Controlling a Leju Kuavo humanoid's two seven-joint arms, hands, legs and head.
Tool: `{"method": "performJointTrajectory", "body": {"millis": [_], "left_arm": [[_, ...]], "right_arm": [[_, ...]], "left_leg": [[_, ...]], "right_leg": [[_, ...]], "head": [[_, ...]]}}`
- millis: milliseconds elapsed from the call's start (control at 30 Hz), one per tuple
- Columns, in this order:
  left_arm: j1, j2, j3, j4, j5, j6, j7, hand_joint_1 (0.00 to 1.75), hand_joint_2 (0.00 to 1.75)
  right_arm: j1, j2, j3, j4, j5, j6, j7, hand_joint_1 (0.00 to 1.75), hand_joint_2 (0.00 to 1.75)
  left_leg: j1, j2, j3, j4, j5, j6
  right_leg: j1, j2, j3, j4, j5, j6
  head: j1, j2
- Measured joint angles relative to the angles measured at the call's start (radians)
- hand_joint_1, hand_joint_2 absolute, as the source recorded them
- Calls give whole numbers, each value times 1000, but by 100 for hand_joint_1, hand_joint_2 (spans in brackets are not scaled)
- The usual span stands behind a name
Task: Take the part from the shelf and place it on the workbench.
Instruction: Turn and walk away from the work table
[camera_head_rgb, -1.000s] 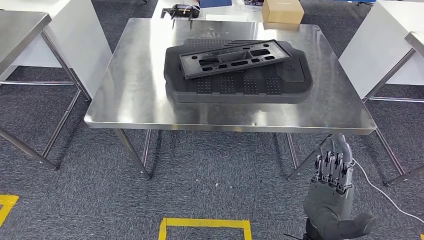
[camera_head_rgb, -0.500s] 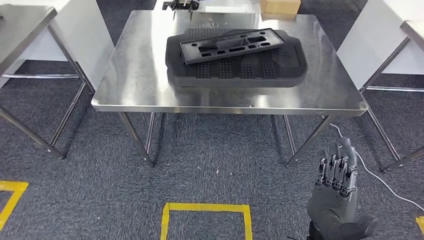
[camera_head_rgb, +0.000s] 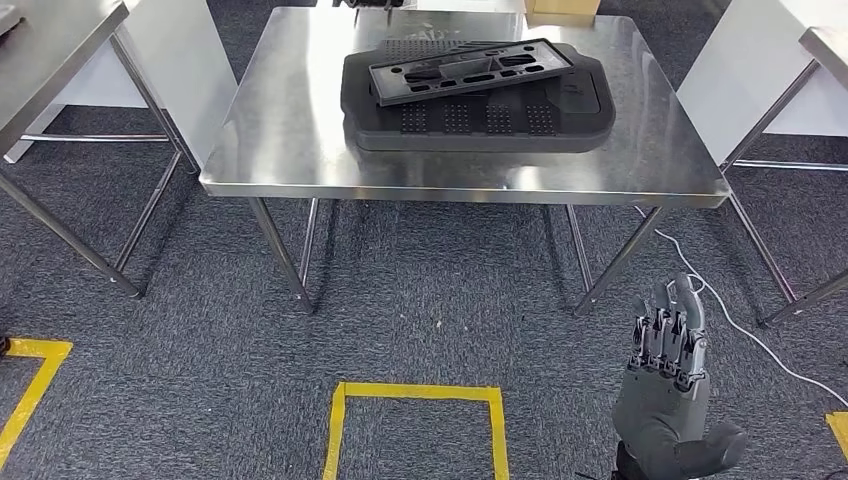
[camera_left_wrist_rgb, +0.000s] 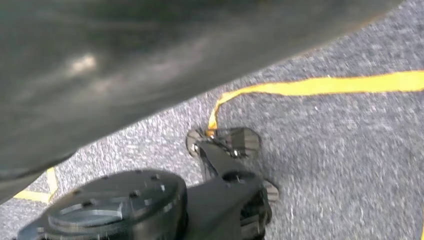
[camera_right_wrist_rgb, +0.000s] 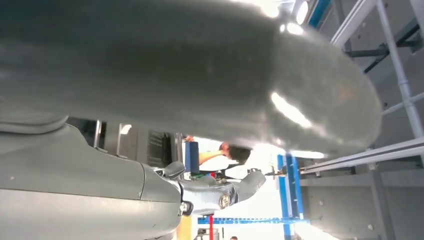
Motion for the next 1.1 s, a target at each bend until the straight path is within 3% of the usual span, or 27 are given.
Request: {"method": "performJointTrajectory", "body": {"millis": [67, 133, 200, 233, 267, 333, 400, 467, 533, 567, 633, 700, 733, 767, 800, 867, 933, 1033, 1100], "left_arm": [[-1, 1, -2, 0, 0, 0, 0, 0, 0], [-2, 1, -4, 0, 0, 0, 0, 0, 0], [-2, 1, -5, 0, 0, 0, 0, 0, 0], [-2, 1, -5, 0, 0, 0, 0, 0, 0], [-2, 1, -5, 0, 0, 0, 0, 0, 0], [-2, 1, -5, 0, 0, 0, 0, 0, 0], [-2, 1, -5, 0, 1, 0, 0, 0, 0], [-2, 0, -5, 0, 1, 1, 1, 0, 0], [-1, 0, -5, 0, 2, 2, 1, 0, 0], [0, 0, -5, 0, 2, 2, 1, 0, 0], [1, 0, -5, 0, 2, 3, 1, 0, 0], [2, 0, -5, 0, 4, 4, 2, 0, 0], [3, 0, -5, 0, 5, 4, 2, 0, 0], [3, 0, -5, 0, 6, 5, 2, 0, 0], [3, -1, -5, 0, 7, 5, 2, 0, 0], [3, 0, -5, 0, 8, 6, 3, 0, 0], [1, 0, -5, 0, 8, 6, 3, 0, 0], [2, -1, -7, 0, 8, 9, 3, 0, 0], [0, -2, -9, 0, 9, 12, 2, 0, 0]], "right_arm": [[0, 0, -1, 0, 3, -3, 0, 0, 0], [1, 0, -2, 0, 4, -6, 1, 0, 0], [1, 0, -2, 1, 4, -8, 2, 0, 0], [1, 0, -2, 2, 5, -8, 3, 0, 0], [1, 0, -2, 3, 7, -10, 5, 0, 0], [2, 0, -2, 4, 15, -16, 11, 0, 0], [3, 0, -2, 4, 27, -25, 17, 0, 0], [8, -1, -2, 4, 36, -34, 20, 0, 0], [14, -2, -2, 4, 41, -39, 21, 0, 0], [15, -2, -2, 4, 44, -42, 21, 0, 0], [18, -2, -2, 4, 56, -53, 21, 0, 0], [22, -2, -1, 6, 99, -90, 32, 0, 0], [24, -2, -1, 7, 132, -118, 41, 0, 0], [26, -3, 0, 9, 167, -146, 50, 0, 0], [28, -4, 1, 11, 193, -167, 56, 0, 0], [31, -5, 6, 12, 220, -189, 61, 0, 0], [32, -6, 10, 13, 230, -207, 65, 0, 0], [33, -14, 24, 16, 236, -258, 80, 0, 0], [34, -23, 34, 17, 234, -286, 83, 0, 0]], "left_leg": [[3, 1, -16, -6, 13, 22], [3, 4, -36, -8, 28, 41], [2, 6, -57, -8, 44, 48], [2, 8, -68, -8, 52, 48], [2, 8, -78, -8, 60, 47], [2, 9, -95, -7, 75, 43], [0, 8, -105, -8, 90, 33], [0, 7, -108, -12, 104, 22], [2, 6, -109, -14, 111, 10], [2, 6, -115, -1, 95, 5], [3, 6, -142, 84, 19, -1], [3, 6, -173, 212, -59, -3], [3, 6, -176, 250, -73, -4], [3, 6, -162, 252, -67, -4], [3, 7, -127, 213, -47, -2], [3, 6, -33, 77, -12, 3], [-2, 5, 15, -6, -3, 9], [-7, 6, 6, -21, 7, 26], [-4, 8, -10, -26, 24, 44]], "right_leg": [[-2, 3, -28, 36, -29, 4], [-5, 5, -71, 140, -97, -1], [-8, 6, -103, 253, -146, 2], [-8, 6, -101, 276, -149, 8], [-8, 6, -82, 264, -137, 17], [-9, 6, 6, 147, -98, 29], [-5, 7, 100, 10, -90, 22], [1, 9, 124, -40, -95, 7], [-1, 9, 114, -42, -83, -7], [-4, 8, 113, -45, -76, -16], [-8, 6, 108, -49, -61, -32], [-4, 5, 94, -46, -50, -39], [-3, 4, 87, -44, -46, -40], [-2, 4, 79, -40, -42, -39], [-2, 4, 72, -35, -40, -39], [-1, 4, 59, -24, -37, -36], [0, 4, 50, -15, -32, -28], [0, 5, 38, -10, -23, -9], [-1, 7, 14, 27, -53, -4]], "head": [[3, 0], [7, 0], [8, 0], [8, 0], [8, 0], [8, 0], [7, 0], [8, 0], [8, 0], [6, 0], [3, 0], [2, 0], [2, 0], [2, 0], [2, 0], [1, 0], [2, 0], [2, 0], [4, 0]]}}
